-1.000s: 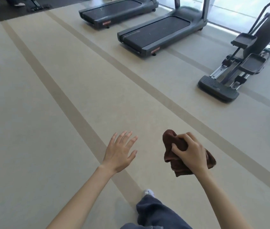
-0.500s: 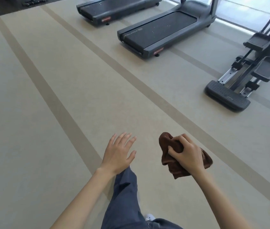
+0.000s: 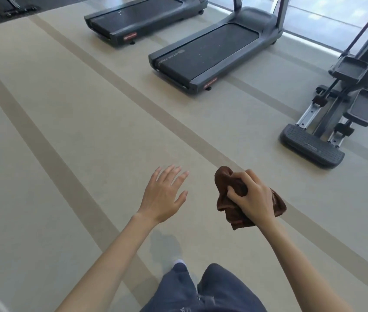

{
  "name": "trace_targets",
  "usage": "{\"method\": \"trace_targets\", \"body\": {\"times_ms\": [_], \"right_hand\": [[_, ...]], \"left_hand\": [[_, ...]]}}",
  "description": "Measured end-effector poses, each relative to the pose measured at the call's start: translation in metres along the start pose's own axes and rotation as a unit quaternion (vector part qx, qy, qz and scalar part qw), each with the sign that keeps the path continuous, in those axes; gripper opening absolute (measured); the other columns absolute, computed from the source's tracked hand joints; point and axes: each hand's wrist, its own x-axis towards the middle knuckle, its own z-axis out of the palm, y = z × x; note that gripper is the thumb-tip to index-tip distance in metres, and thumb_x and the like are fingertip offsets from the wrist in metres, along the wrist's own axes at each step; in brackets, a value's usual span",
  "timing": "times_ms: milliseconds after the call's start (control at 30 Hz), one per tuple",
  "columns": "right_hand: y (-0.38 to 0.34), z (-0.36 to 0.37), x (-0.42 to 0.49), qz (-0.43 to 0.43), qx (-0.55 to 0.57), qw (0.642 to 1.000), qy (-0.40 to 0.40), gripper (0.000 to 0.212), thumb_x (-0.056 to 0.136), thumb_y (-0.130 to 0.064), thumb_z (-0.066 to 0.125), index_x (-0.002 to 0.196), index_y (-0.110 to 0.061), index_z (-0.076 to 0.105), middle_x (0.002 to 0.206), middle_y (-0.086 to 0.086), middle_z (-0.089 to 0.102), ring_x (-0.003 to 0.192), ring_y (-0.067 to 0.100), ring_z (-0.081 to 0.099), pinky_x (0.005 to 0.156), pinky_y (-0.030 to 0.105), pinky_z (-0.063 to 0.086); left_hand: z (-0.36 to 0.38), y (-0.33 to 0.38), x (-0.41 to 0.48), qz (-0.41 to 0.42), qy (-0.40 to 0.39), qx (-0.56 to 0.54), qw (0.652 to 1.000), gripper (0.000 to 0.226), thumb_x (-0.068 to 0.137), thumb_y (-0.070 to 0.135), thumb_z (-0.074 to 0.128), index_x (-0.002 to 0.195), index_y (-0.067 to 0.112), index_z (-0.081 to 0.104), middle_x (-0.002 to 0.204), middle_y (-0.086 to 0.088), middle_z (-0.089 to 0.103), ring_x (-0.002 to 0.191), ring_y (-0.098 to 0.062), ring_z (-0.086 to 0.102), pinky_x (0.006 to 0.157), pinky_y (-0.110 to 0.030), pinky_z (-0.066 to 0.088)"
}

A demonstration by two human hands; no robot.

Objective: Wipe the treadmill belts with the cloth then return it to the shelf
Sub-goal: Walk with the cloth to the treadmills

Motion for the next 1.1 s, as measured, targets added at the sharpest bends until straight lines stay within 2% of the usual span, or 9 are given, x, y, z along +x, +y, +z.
{"method": "trace_targets", "body": {"times_ms": [167,467,667,833,967,1100], "right_hand": [[0.001,0.028,0.053,-0.007,-0.014,1.000,-0.011,0.018,0.074,-0.017,0.074,0.090,-0.018,0.066,0.087,-0.006,0.057,0.070,0.014,0.051,0.061,0.029,0.043],[0.028,0.083,0.201,0.034,0.011,0.997,-0.061,0.017,0.074,-0.021,0.071,0.089,-0.021,0.062,0.087,-0.008,0.057,0.072,0.017,0.057,0.064,0.035,0.048],[0.030,0.095,0.342,0.026,0.028,0.998,-0.051,0.016,0.076,-0.024,0.071,0.089,-0.022,0.062,0.088,-0.009,0.057,0.070,0.020,0.058,0.064,0.037,0.049],[0.027,0.096,0.445,0.004,0.021,0.999,-0.033,0.016,0.076,-0.025,0.070,0.090,-0.022,0.061,0.089,-0.009,0.057,0.071,0.019,0.058,0.064,0.035,0.047],[0.027,0.106,0.487,0.000,0.030,0.999,-0.022,0.017,0.075,-0.024,0.071,0.089,-0.023,0.061,0.087,-0.009,0.056,0.070,0.018,0.058,0.062,0.033,0.046],[0.034,0.130,0.518,0.011,0.019,0.998,-0.052,0.015,0.076,-0.024,0.071,0.088,-0.022,0.062,0.086,-0.011,0.056,0.068,0.017,0.058,0.061,0.031,0.045]], "left_hand": [[0.013,-0.043,0.043,0.002,-0.039,0.003,0.999,0.052,0.091,0.039,0.044,0.138,0.018,0.044,0.142,-0.006,0.045,0.135,-0.023,0.036,0.114,-0.045,0.021],[0.033,-0.115,0.164,-0.025,-0.044,0.027,0.998,0.049,0.087,0.038,0.046,0.131,0.018,0.053,0.135,-0.006,0.053,0.129,-0.024,0.045,0.110,-0.047,0.030],[0.017,-0.169,0.284,-0.039,-0.057,0.034,0.997,0.051,0.093,0.040,0.042,0.139,0.020,0.043,0.143,-0.005,0.044,0.135,-0.022,0.035,0.114,-0.043,0.020],[0.001,-0.197,0.380,-0.034,-0.003,0.046,0.998,0.052,0.089,0.042,0.033,0.130,0.018,0.055,0.130,-0.005,0.057,0.123,-0.023,0.051,0.107,-0.044,0.034],[0.005,-0.214,0.426,-0.016,-0.001,0.039,0.999,0.050,0.089,0.041,0.037,0.129,0.017,0.055,0.128,-0.005,0.059,0.120,-0.023,0.053,0.105,-0.044,0.038],[0.017,-0.244,0.464,-0.008,-0.011,0.034,0.999,0.047,0.088,0.041,0.043,0.129,0.019,0.055,0.128,-0.004,0.059,0.120,-0.022,0.053,0.104,-0.043,0.038]]}}
